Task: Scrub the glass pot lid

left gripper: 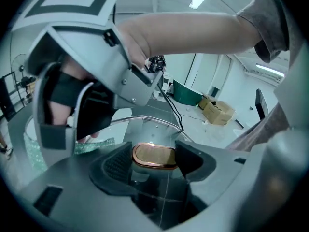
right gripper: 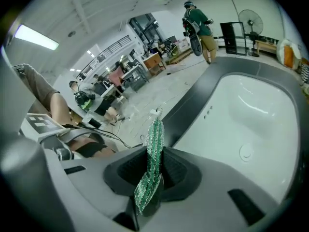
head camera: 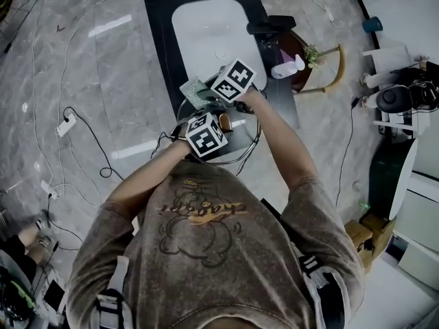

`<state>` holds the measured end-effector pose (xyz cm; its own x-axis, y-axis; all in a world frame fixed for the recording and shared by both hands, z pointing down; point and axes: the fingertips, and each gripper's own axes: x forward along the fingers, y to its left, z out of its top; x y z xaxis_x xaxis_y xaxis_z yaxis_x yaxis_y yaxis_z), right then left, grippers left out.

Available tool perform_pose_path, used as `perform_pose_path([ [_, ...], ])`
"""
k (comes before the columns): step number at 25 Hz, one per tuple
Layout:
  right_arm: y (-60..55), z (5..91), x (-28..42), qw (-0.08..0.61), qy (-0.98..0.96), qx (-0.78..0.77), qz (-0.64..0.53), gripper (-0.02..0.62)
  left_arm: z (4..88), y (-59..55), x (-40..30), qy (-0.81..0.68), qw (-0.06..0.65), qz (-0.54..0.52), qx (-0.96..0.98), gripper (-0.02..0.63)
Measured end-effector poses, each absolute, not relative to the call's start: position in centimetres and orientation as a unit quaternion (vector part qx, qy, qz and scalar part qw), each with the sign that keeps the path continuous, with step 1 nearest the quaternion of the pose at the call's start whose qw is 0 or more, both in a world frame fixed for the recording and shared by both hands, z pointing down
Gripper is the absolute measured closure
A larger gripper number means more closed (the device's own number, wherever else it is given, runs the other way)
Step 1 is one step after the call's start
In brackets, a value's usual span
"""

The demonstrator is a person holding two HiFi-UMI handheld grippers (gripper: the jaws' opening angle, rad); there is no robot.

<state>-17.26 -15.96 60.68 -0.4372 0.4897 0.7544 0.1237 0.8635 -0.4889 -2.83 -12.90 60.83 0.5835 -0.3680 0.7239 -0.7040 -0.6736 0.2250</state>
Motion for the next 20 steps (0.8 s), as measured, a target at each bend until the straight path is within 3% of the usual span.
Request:
perform_pose_path([
  [20,-9.2,63.7,-19.4,0.549,-0.763,-0.314,0.133,0.509,60.9,-12.7,-3.1,-0.349,0.265,0.302,0.847,0.325],
])
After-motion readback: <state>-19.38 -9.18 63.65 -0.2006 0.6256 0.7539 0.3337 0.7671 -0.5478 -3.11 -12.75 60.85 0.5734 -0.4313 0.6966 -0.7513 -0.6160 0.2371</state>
